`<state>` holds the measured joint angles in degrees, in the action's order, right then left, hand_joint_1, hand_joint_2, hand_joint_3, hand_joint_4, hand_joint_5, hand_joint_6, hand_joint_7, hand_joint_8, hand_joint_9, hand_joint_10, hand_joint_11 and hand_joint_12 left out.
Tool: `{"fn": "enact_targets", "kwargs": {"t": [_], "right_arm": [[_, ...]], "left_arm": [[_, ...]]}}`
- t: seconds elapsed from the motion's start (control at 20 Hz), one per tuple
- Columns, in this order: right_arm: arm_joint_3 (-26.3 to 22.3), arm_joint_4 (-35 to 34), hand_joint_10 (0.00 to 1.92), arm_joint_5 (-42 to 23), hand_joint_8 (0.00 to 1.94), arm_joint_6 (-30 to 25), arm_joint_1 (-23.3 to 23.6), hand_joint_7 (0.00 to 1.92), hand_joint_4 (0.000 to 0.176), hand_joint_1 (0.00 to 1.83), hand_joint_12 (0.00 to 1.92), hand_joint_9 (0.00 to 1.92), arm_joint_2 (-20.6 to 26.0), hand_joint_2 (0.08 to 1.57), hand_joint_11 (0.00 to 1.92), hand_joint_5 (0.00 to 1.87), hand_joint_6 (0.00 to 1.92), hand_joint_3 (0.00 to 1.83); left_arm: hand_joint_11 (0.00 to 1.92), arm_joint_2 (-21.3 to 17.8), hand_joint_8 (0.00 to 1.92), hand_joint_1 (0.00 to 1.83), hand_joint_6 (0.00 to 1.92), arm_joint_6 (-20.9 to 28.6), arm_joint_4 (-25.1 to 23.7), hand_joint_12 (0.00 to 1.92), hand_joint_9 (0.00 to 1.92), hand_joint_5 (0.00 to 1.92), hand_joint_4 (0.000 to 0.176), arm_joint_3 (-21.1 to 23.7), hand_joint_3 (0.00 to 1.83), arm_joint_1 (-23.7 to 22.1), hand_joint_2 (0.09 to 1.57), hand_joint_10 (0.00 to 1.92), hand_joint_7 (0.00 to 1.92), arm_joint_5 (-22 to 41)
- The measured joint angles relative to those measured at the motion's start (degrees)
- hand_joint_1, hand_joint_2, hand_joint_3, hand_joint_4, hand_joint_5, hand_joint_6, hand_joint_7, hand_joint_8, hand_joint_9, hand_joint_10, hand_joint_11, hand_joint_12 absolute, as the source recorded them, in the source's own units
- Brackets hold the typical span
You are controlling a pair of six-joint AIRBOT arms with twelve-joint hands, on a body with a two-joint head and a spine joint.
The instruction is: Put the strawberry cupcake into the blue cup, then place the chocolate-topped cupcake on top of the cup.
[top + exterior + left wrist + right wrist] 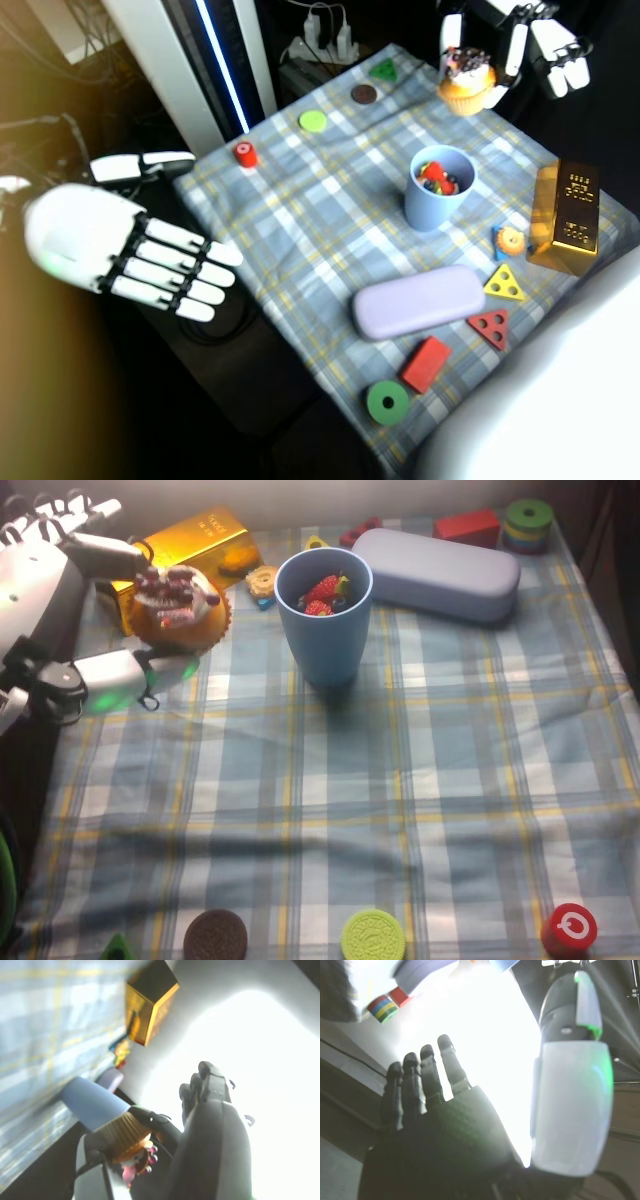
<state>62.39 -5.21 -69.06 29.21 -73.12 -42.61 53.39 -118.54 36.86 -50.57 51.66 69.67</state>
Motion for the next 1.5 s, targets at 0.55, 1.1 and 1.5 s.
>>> {"fn": "enact_targets", "kwargs": {"t": [0.55, 1.1, 1.5], "right_arm": [[0.0, -1.4, 0.00, -1.2, 0.00, 0.0, -1.5, 0.00, 0.009, 0.00, 0.00, 0.00, -0.7, 0.89, 0.00, 0.00, 0.00, 0.00], [0.4, -3.7, 0.00, -5.7, 0.00, -2.4, -5.0, 0.00, 0.000, 0.00, 0.00, 0.00, -2.5, 0.92, 0.00, 0.00, 0.00, 0.01], [0.4, -3.6, 0.00, -6.1, 0.00, -2.6, -5.4, 0.00, 0.000, 0.00, 0.00, 0.00, -2.5, 0.92, 0.00, 0.00, 0.00, 0.01]], "left_arm": [[0.02, 7.6, 0.00, 1.06, 0.79, 0.1, -5.9, 0.03, 0.10, 1.09, 0.176, -7.8, 0.00, -9.6, 1.05, 0.00, 0.29, -7.2], [0.00, 12.9, 0.00, 1.01, 0.97, 0.1, -9.4, 0.35, 0.19, 0.98, 0.176, -13.2, 0.00, -14.4, 1.11, 0.00, 0.30, -13.6], [0.00, 12.9, 0.00, 1.01, 0.98, 0.1, -8.8, 0.35, 0.19, 0.97, 0.176, -13.4, 0.00, -13.9, 1.11, 0.00, 0.29, -14.5]]}}
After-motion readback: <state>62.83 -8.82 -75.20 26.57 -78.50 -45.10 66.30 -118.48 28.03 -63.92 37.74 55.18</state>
